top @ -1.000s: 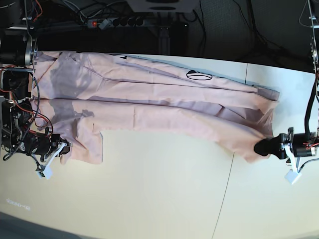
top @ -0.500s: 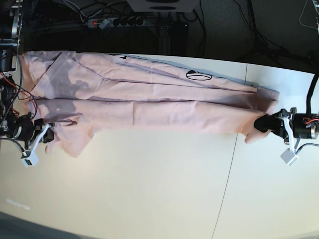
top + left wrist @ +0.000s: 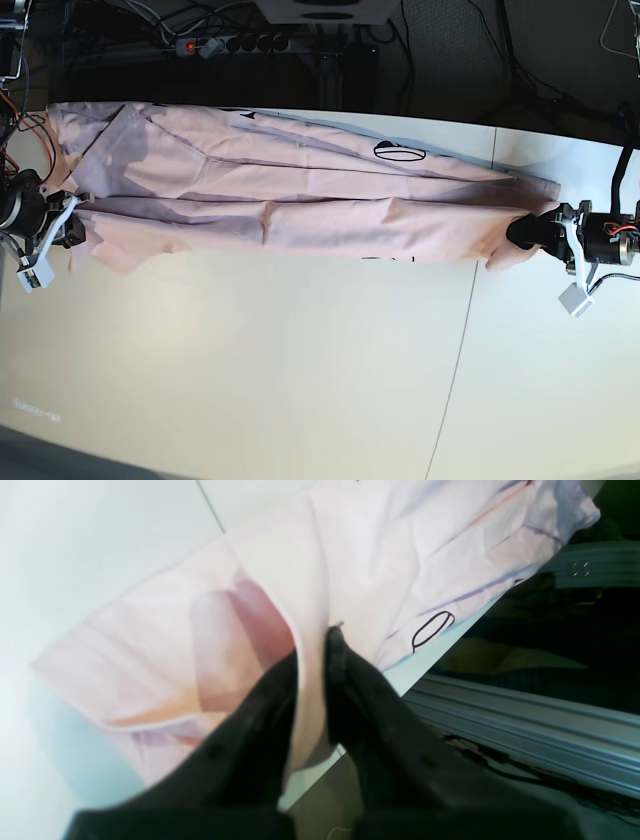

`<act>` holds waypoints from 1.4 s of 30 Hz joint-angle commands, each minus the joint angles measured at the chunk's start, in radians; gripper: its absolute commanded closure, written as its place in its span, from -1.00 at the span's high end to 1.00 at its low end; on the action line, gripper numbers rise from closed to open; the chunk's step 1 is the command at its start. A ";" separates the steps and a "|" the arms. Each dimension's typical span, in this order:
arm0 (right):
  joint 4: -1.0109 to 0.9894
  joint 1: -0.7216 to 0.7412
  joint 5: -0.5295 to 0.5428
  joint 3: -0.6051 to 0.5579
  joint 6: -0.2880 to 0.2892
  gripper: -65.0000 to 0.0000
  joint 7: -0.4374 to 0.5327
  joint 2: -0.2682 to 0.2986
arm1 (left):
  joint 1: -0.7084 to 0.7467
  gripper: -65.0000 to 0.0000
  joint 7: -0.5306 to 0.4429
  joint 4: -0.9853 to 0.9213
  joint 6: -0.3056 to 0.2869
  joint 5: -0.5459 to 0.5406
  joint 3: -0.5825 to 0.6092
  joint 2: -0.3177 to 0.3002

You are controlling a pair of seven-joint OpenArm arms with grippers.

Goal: Fold the T-shirt properly
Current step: 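Lay the folded layer flat and open the left gripper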

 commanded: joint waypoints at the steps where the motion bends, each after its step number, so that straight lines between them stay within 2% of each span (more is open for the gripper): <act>1: 0.033 -0.014 0.008 0.031 0.056 -1.00 0.013 0.024 | -0.018 -1.00 -0.010 0.013 -0.025 -0.023 -0.009 -0.023; 9: 0.158 -0.183 0.008 0.158 0.055 -1.00 0.014 0.021 | -0.013 -1.00 -0.010 0.013 -0.025 -0.023 -0.009 -0.023; 18: 0.162 -0.232 0.008 0.167 0.055 -1.00 0.013 0.019 | 0.026 -1.00 -0.010 0.013 -0.025 -0.023 -0.009 -0.023; 22: 0.158 -0.235 0.011 0.166 0.053 -1.00 0.002 -0.002 | 0.026 -1.00 -0.010 0.013 -0.025 -0.023 -0.009 -0.023; 29: 0.096 -0.234 -0.004 0.166 0.053 -1.00 0.005 -0.071 | 0.025 -0.56 -0.010 0.013 -0.025 -0.023 -0.009 -0.023; 31: 0.079 -0.233 -0.013 0.166 0.053 -1.00 0.006 -0.082 | 0.026 -0.38 -0.010 0.013 -0.025 -0.023 -0.009 -0.023; 32: 0.072 -0.232 -0.014 0.166 0.053 -0.80 0.006 -0.084 | 0.026 -0.27 -0.010 0.013 -0.025 -0.023 -0.009 -0.023; 33: 0.067 -0.232 -0.019 0.166 0.052 -0.48 0.006 -0.084 | 0.026 -0.19 -0.010 0.013 -0.025 -0.023 -0.009 -0.023; 34: 0.062 -0.232 -0.019 0.166 0.052 -0.19 0.007 -0.084 | 0.025 -0.14 -0.010 0.013 -0.025 -0.023 -0.009 -0.023; 35: 0.061 -0.231 -0.016 0.166 0.051 0.01 0.008 -0.084 | 0.025 -0.12 -0.010 0.013 -0.025 -0.023 -0.009 -0.023; 36: 0.063 -0.230 -0.007 0.167 0.049 0.10 0.011 -0.083 | 0.025 -0.12 -0.010 0.013 -0.025 -0.023 -0.009 -0.023; 42: 0.076 -0.193 0.000 0.177 0.045 0.10 0.028 -0.084 | 0.019 -0.12 -0.010 0.013 -0.025 -0.023 -0.014 -0.037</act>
